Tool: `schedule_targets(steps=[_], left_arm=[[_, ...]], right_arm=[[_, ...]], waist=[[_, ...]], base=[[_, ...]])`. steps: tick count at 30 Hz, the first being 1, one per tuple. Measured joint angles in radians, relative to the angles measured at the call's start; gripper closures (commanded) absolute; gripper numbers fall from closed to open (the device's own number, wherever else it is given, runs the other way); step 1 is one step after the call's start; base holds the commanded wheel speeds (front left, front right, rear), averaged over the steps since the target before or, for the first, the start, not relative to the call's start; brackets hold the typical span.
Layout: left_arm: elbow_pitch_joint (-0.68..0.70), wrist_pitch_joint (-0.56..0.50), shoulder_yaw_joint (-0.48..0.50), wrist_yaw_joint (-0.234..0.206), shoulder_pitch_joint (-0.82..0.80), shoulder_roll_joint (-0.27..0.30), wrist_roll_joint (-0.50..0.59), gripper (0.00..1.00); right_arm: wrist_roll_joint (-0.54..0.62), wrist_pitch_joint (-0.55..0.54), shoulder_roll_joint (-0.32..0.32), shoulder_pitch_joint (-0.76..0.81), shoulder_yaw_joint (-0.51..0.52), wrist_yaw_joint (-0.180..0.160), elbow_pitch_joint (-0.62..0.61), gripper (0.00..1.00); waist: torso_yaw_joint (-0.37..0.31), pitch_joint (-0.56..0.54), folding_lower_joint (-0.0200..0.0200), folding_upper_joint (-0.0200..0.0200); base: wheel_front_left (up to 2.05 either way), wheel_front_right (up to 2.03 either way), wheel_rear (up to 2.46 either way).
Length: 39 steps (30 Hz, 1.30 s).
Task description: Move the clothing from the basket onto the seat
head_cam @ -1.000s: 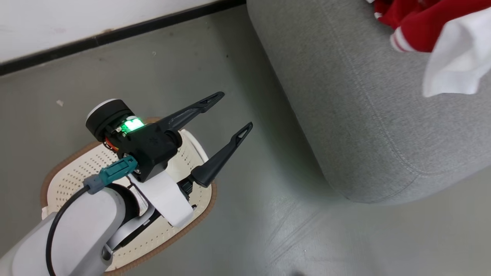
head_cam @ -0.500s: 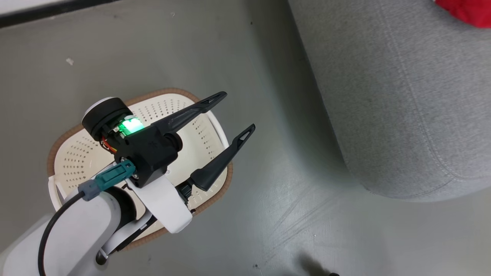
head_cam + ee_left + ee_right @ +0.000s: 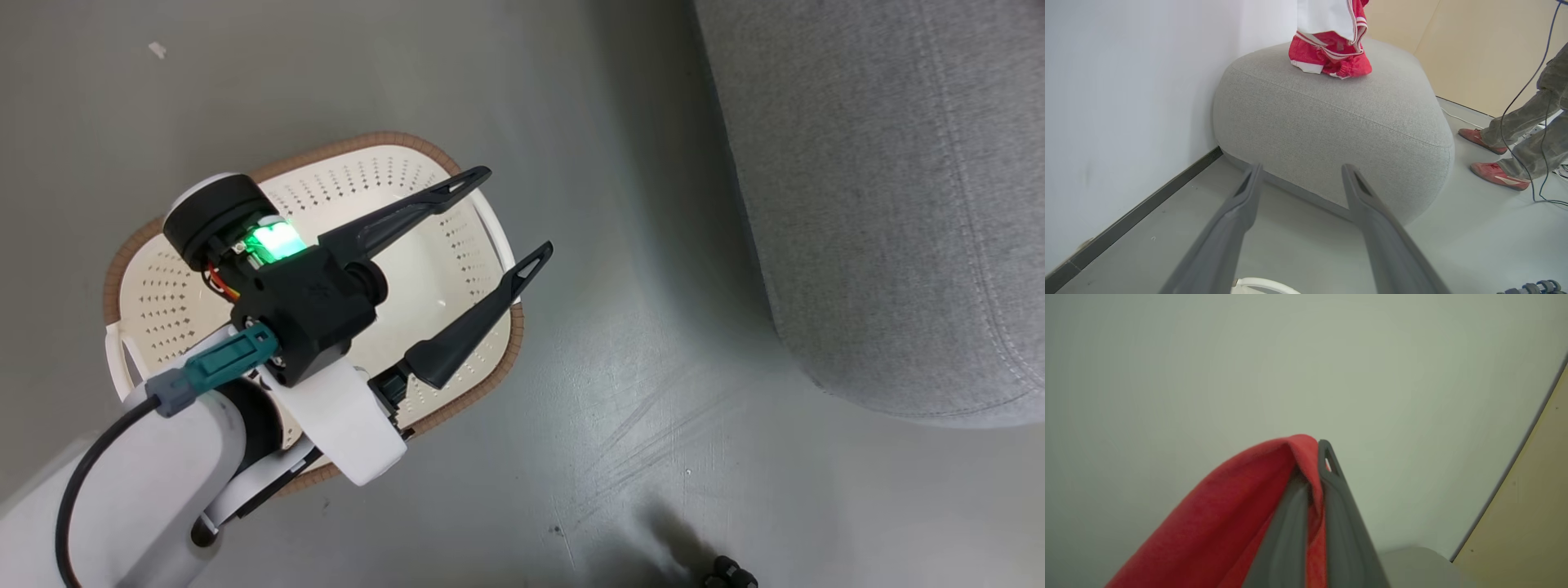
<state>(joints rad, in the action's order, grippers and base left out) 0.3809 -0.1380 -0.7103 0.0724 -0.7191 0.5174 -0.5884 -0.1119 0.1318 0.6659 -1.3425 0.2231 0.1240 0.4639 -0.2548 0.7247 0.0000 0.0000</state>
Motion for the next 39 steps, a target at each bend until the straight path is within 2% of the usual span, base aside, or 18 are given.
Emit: schedule_targets(steps=[12,27,28,29,32,33,34,39], left_arm=[[0.003,-0.012,0.001,0.007,-0.019,0.018,0.0,0.0],[0.003,-0.012,0.004,0.011,-0.051,0.026,0.004,0.0],[0.003,-0.012,0.004,0.011,-0.051,0.027,0.006,0.0],[0.001,-0.012,0.004,0.011,-0.051,0.028,0.007,0.0],[-0.005,-0.011,0.005,0.016,-0.051,0.03,0.008,0.0],[-0.008,-0.011,0.005,0.016,-0.051,0.032,0.008,0.0],[-0.011,-0.011,0.005,0.019,-0.052,0.034,0.008,0.0],[-0.018,-0.001,0.005,0.019,-0.052,0.041,0.01,0.0]], right_arm=[[0.053,-0.039,-0.094,0.096,0.15,0.0,0.19,1.0],[0.096,-0.095,-0.168,0.109,0.243,0.0,0.305,1.0],[0.098,-0.097,-0.171,0.109,0.247,0.0,0.311,0.91],[0.103,-0.097,-0.175,0.109,0.25,0.0,0.317,0.72],[0.107,-0.097,-0.194,0.108,0.252,0.0,0.323,0.53],[0.111,-0.097,-0.2,0.108,0.252,0.0,0.323,0.3],[0.114,-0.097,-0.206,0.108,0.252,0.0,0.323,0.0],[0.125,-0.092,-0.224,0.107,0.252,0.0,0.316,0.0]], waist=[[0.023,0.068,0.0,0.0],[0.03,0.114,0.0,0.0],[0.028,0.115,0.0,0.0],[0.026,0.115,0.0001,0.0],[0.019,0.115,0.0,0.0],[0.017,0.115,0.0,0.0],[0.015,0.113,0.0,0.0],[0.005,0.102,0.0,0.0]], base=[[0.0,0.0,0.0],[0.0,0.0,0.0],[0.0,0.0,0.0],[0.0,0.0,0.0],[0.0,0.0,0.0],[0.0,0.0,0.0],[0.0,0.0,0.0],[0.0,0.0,0.0]])
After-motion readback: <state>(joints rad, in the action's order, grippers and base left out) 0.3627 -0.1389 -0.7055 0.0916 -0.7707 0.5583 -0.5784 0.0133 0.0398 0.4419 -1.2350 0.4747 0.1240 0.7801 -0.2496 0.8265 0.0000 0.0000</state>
